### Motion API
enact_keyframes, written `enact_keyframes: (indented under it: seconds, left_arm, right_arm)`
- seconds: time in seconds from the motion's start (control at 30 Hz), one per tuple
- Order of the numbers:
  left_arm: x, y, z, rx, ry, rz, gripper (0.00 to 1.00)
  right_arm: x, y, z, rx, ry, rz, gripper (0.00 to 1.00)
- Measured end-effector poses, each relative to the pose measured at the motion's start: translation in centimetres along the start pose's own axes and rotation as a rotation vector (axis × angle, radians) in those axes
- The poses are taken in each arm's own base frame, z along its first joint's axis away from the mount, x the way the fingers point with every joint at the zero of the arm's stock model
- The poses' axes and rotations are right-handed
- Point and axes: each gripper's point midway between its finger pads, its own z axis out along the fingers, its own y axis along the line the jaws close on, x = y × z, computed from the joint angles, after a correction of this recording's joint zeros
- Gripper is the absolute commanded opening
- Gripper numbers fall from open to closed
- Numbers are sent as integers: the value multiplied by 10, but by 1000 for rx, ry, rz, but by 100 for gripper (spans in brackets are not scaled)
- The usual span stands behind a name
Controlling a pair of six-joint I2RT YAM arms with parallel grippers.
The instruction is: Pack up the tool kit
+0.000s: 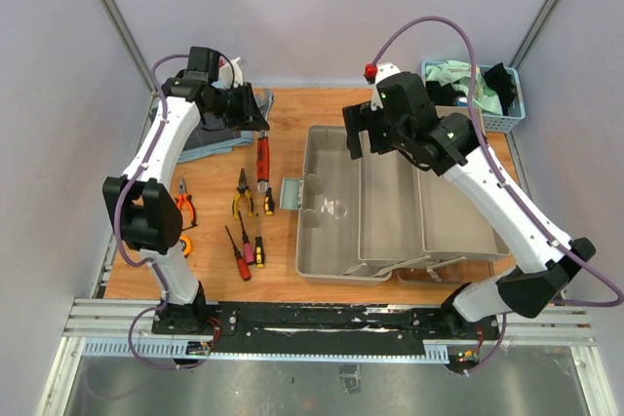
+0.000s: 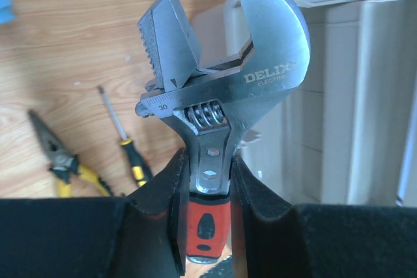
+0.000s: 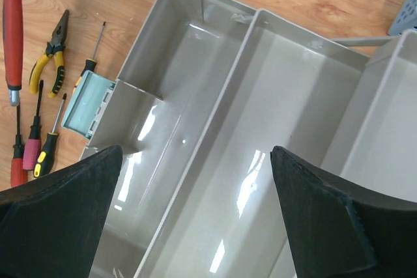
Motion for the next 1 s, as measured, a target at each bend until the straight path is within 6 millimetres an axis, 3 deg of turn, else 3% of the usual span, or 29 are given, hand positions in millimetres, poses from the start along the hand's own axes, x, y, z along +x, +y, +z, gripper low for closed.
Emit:
enact_keyframes:
  seconds: [0.23, 0.5, 0.6, 0.77, 1.0]
  left_arm:
    - [2, -55, 4, 162, -20, -26, 0]
    - [48, -136, 30, 314, 65, 2, 0]
    - [61, -153, 37, 335, 86, 11, 0]
    - [79, -167, 48, 330, 103, 27, 0]
    - [107, -162, 73, 267, 133, 13, 0]
  right_arm:
    - [3, -15, -14, 45, -25, 21, 98]
    - [5, -27, -31, 87, -62, 55, 98]
    - [6, -31, -37, 98, -74, 68, 98]
    - [8, -36, -45, 119, -87, 84, 98]
    - [13, -47, -61, 156, -100, 93, 98]
